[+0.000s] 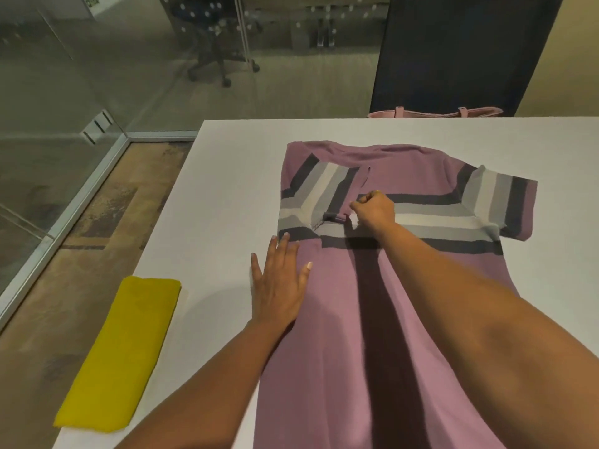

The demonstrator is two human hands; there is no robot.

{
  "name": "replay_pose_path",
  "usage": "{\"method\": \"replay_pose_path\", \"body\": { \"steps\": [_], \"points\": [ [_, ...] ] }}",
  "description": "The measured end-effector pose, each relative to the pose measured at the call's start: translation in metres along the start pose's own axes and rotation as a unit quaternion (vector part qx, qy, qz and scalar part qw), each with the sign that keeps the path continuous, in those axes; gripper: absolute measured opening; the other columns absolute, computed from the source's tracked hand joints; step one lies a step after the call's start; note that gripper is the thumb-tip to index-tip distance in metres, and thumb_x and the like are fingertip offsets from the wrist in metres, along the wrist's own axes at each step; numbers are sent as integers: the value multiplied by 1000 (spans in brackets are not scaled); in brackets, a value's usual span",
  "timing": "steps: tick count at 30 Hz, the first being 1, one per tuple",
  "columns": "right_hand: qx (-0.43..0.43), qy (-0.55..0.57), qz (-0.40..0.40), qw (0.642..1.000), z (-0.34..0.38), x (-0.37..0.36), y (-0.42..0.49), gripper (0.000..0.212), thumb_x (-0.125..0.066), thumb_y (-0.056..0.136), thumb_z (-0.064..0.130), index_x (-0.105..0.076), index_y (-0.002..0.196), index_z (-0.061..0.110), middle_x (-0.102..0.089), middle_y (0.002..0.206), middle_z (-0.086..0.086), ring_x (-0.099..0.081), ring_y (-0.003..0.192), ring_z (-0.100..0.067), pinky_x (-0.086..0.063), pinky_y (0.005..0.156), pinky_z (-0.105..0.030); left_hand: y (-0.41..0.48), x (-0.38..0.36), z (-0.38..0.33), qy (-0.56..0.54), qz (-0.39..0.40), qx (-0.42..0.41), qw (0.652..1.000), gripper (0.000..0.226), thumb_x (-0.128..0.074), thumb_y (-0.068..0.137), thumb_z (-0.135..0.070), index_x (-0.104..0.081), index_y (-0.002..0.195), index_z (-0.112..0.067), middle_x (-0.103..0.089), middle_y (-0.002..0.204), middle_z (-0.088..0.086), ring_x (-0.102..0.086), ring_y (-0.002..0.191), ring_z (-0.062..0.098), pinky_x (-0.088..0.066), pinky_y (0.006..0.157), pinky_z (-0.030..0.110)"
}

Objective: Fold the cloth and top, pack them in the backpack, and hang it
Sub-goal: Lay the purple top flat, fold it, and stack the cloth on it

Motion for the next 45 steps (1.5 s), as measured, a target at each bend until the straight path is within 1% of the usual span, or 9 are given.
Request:
{"method": "replay_pose_path", "body": {
  "steps": [6,10,14,20,26,32,37,39,45],
  "points": [
    [-49,1,18,999,9,-2,43,52,-64,86,31,-43,123,0,-55,117,-17,-54,109,-33,-46,89,-40,72,-13,-11,-15,28,-36,999,58,-19,97,-50,-17,148,-22,-8,158,0,-1,146,20,1,117,45],
    [-91,53,8,994,0,-9,64,64,-70,80,38,-43,121,-2,-59,107,-16,-59,99,-31,-52,83,-40,112,-16,-15,-5,54,-42,998,56,-22,98,-46,-15,148,-22,-6,158,0,0,146,21,1,117,45],
    [-100,56,39,993,6,-21,78,67,-75,75,37,-42,122,3,-58,116,-16,-59,102,-35,-52,87,-48,148,-10,-9,-6,48,-32,998,54,-22,99,-44,-17,148,-20,-9,158,1,-2,146,20,-2,116,48],
    [-26,12,17,999,34,-7,107,35,-60,90,23,-54,120,4,-57,123,-15,-54,111,-34,-47,92,-39,191,-3,-9,7,42,-51,998,53,-20,100,-42,-14,148,-21,-5,158,1,0,146,21,0,117,47],
    [60,47,-62,995,62,26,127,36,-45,97,18,-45,131,7,-50,135,-13,-46,122,-33,-37,100,-41,245,5,-11,24,35,-48,998,48,-25,102,-29,-16,148,-18,-7,158,1,-2,146,23,-4,116,48],
    [68,-53,-22,996,28,8,134,38,-44,98,19,-45,133,5,-51,134,-17,-47,121,-37,-39,94,-36,289,8,-22,4,21,-80,997,45,-33,100,-21,-28,144,-19,-27,153,4,-24,139,28,-29,108,49],
    [113,-51,-71,990,31,7,134,34,-42,98,22,-50,129,8,-58,126,-16,-53,111,-35,-42,84,-36,320,6,-22,41,40,-77,995,29,-41,95,-14,-55,120,-11,-58,121,14,-52,108,30,-44,86,39],
    [134,-19,-92,986,35,11,132,29,-41,99,21,-55,120,7,-62,118,-16,-56,105,-35,-39,75,-32,331,15,-11,27,12,-56,998,24,-42,92,-5,-62,106,-3,-61,109,19,-58,97,32,-46,81,37],
    [138,9,-99,985,40,6,133,27,-46,97,23,-55,114,4,-63,112,-19,-56,100,-34,-33,69,-28,346,40,20,-10,-80,17,997,26,-39,89,7,-61,104,5,-60,107,24,-58,97,37,-47,83,39]
  ]
}}
Point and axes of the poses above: each hand's wrist, its own y-axis towards the middle knuckle, its own x-axis out of the back of the hand, z = x × y, the point moved 9 cm from there along y, towards the middle knuckle
